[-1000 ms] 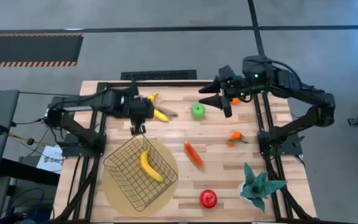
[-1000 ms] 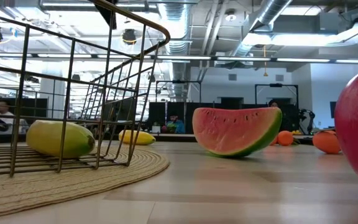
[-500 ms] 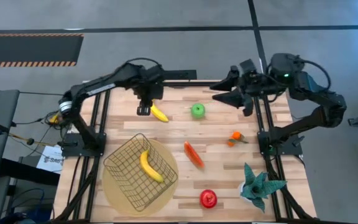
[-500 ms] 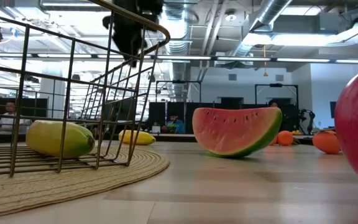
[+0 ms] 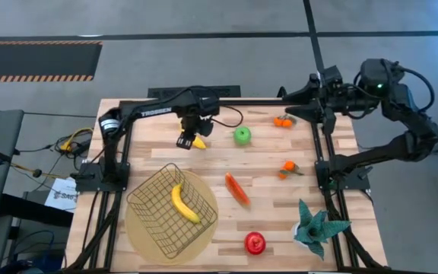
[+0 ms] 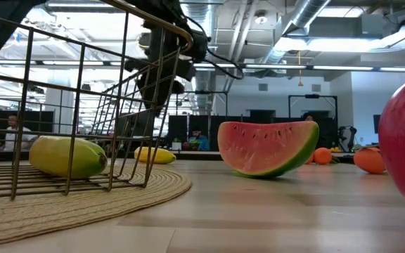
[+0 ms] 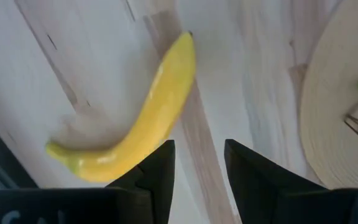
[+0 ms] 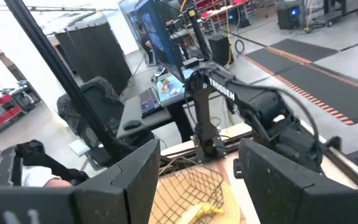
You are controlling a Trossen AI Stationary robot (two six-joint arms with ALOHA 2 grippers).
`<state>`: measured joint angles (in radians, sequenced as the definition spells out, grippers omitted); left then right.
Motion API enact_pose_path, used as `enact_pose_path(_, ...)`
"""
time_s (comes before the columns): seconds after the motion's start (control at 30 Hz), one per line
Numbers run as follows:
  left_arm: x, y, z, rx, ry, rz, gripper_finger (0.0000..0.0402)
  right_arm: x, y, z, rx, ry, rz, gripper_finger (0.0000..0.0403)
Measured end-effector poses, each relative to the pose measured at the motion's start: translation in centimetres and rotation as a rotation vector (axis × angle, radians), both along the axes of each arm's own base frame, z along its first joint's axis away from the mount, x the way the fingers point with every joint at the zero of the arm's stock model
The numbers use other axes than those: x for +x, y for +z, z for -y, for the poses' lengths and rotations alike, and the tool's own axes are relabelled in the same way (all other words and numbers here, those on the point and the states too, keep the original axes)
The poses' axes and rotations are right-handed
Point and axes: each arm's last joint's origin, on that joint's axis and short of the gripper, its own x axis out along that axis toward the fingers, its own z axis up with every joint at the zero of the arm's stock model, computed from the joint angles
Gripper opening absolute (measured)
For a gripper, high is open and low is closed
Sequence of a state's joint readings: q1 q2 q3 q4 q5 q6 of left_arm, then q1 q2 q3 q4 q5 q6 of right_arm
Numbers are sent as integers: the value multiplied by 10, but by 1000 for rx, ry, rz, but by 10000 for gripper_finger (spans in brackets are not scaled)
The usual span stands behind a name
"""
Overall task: Build produce basket
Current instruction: Put the yellow banana into the gold wire basket
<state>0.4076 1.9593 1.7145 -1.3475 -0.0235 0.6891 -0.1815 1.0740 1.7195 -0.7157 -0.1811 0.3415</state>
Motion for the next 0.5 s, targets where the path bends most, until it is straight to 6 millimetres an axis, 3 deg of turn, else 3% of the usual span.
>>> enact_pose_path(0.17, 11, -17, -4, -4, 33, 10, 127, -4, 1, 0, -19, -3, 2, 240)
enact_pose_path(0.37, 20, -41, -8, -30, 206, -23, 127, -4, -2, 0, -34, -1, -27, 240)
enact_pose_path(0.5, 24, -50, -9, -43, 182, -33, 129, -3, -3, 0, -33, 1, -32, 240)
